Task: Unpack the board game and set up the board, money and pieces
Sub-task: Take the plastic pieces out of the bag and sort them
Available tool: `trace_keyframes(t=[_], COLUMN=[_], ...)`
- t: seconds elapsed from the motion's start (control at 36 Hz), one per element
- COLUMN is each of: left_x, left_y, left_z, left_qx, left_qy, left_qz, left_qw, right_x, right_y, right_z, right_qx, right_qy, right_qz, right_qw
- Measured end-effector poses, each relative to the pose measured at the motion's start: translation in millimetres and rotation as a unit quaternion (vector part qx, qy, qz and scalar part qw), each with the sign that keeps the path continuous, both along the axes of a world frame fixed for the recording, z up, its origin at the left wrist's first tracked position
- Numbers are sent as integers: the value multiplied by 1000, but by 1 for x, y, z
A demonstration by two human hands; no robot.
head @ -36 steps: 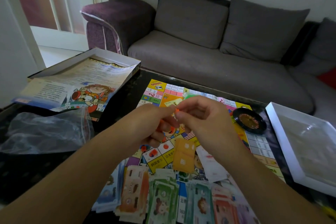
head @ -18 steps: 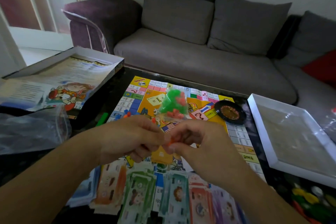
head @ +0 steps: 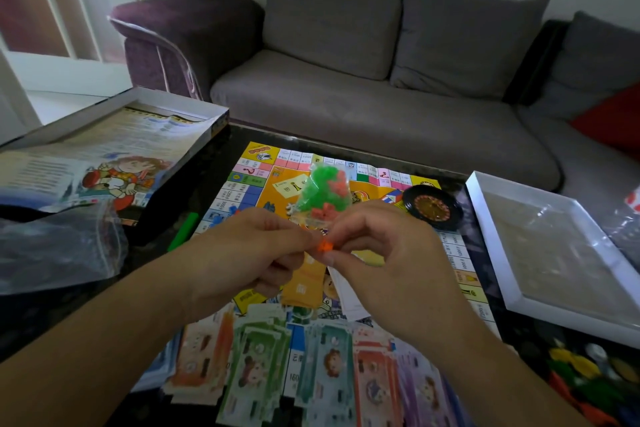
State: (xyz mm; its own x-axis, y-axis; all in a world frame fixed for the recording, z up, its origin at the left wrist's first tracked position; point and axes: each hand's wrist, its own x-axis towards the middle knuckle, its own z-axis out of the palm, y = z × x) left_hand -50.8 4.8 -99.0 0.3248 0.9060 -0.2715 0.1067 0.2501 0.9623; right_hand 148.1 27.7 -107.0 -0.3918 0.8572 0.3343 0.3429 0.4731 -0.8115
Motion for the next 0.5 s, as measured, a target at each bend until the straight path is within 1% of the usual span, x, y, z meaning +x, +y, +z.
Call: trace_keyframes(t=[0.14, 0.22, 0.31, 0.42, 0.5], left_x=[-3, 1, 2, 3, 5], left_y=[-2, -3, -5, -7, -9], left_z=[-5, -6, -4, 0, 0], left_qx=[-14, -28, -28, -17, -11], left_qy=[-43, -59, -45, -7, 16], left_qz=[19, 41, 53, 57, 74], left_qw=[999, 997, 997, 998, 997], right_x=[-1, -2, -2, -4, -6], right_y=[2, 2, 3, -1, -5], right_z=[-5, -7, -7, -4, -3], right_qx=[32, 54, 85, 155, 156], right_qy=[47, 55, 25, -56, -100], right_qz=[-8, -19, -23, -30, -39], right_qw=[998, 997, 996, 986, 982])
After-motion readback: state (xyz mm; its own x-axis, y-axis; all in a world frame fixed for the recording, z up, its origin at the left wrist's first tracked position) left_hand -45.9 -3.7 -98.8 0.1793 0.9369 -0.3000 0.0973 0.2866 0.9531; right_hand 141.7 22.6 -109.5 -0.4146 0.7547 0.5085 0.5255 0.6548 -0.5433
